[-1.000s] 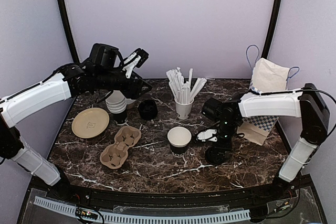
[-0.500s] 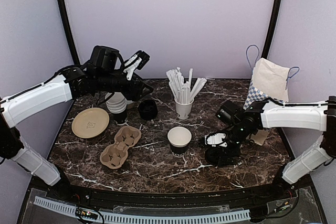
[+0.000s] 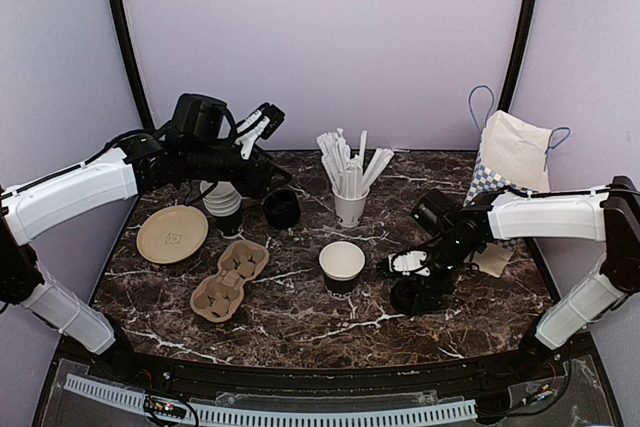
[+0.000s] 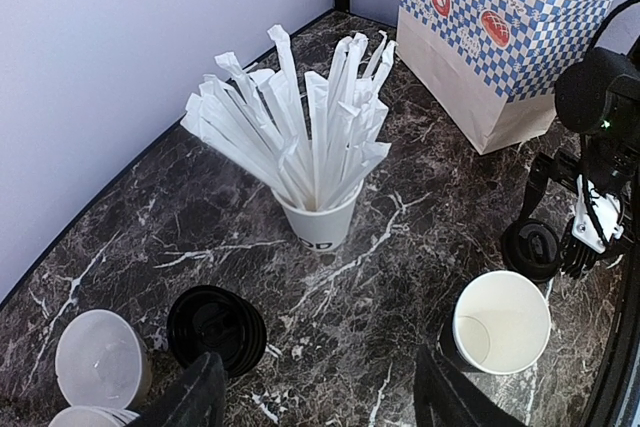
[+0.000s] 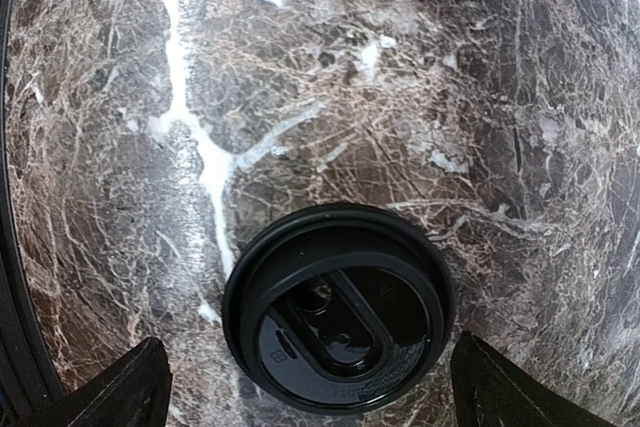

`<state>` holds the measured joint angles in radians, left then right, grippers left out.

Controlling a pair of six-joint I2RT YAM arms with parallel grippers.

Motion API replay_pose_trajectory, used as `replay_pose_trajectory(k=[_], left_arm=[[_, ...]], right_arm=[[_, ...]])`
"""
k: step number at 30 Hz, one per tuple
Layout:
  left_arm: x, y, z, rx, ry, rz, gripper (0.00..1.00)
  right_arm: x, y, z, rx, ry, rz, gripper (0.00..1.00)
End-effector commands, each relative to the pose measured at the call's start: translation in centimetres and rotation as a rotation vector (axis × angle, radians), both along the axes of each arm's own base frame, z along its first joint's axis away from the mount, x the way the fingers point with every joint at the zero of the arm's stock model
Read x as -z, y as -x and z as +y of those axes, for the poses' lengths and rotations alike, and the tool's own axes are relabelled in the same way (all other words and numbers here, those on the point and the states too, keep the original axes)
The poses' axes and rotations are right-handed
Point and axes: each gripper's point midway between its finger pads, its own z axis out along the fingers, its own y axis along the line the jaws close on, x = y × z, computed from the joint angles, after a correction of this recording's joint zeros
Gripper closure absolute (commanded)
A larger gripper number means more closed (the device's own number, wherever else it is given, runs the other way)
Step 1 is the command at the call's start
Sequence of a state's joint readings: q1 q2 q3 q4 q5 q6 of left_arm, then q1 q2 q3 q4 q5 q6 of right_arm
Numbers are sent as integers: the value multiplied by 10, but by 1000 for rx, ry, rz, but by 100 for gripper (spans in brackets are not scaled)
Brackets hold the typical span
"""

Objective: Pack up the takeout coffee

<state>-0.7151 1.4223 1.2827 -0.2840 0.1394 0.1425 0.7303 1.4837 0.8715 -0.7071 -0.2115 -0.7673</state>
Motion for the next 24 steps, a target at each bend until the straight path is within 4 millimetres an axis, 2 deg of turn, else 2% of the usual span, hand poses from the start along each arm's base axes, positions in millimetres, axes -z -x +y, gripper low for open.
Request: replay_pose_trajectory(k=[1, 13, 24], left_arm=[[-17, 5, 5, 7, 37, -41, 33], [-16, 4, 7, 11, 45, -43, 33], [-17, 4, 9, 12, 51, -43, 33]], right_arm=[[-6, -11, 8, -11, -40, -14, 1], [10, -13, 4, -4, -11, 18, 2], [14, -19, 6, 15, -11, 12, 10]])
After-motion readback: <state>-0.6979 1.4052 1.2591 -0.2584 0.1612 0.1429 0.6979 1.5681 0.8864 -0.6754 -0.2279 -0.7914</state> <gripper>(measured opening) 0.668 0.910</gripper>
